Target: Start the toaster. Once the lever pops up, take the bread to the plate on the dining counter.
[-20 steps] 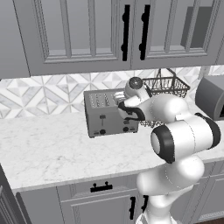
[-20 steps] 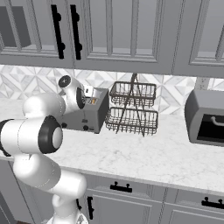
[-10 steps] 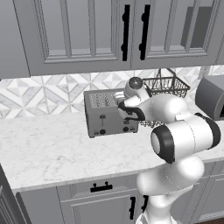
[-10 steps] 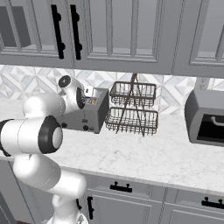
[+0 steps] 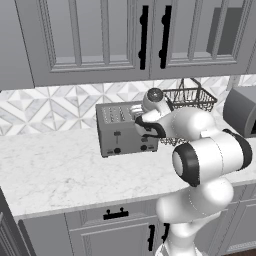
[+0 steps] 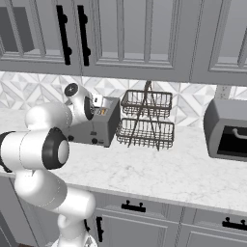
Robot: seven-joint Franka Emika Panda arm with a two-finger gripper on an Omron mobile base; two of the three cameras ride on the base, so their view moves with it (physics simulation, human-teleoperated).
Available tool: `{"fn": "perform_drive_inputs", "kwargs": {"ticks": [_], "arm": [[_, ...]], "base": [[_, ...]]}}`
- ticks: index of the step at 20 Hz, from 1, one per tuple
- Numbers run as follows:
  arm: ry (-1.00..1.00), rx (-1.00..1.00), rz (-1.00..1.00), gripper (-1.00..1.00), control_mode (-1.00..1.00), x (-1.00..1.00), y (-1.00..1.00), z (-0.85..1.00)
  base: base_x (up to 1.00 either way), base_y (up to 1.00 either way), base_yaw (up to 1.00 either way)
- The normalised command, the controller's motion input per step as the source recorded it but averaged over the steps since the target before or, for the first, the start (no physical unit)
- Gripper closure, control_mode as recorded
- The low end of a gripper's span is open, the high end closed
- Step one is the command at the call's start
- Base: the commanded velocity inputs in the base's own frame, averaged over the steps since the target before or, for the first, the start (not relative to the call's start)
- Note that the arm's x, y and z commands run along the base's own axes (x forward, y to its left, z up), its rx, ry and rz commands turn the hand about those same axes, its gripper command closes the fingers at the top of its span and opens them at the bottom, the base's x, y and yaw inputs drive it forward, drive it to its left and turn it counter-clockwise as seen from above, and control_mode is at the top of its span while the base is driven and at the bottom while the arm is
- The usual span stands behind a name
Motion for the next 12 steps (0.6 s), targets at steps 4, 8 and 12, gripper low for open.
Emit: {"fn": "perform_drive_inputs", "kwargs": {"ticks": [4, 8, 12], "arm": [[0.00, 0.00, 0.00, -1.00, -1.00, 0.00, 0.00, 0.00], [0.00, 0.00, 0.00, -1.00, -1.00, 0.00, 0.00, 0.00], [0.00, 0.00, 0.00, -1.00, -1.00, 0.00, 0.00, 0.00]], "base": [[0.00, 0.00, 0.00], [0.00, 0.00, 0.00], [0.00, 0.00, 0.00]]}}
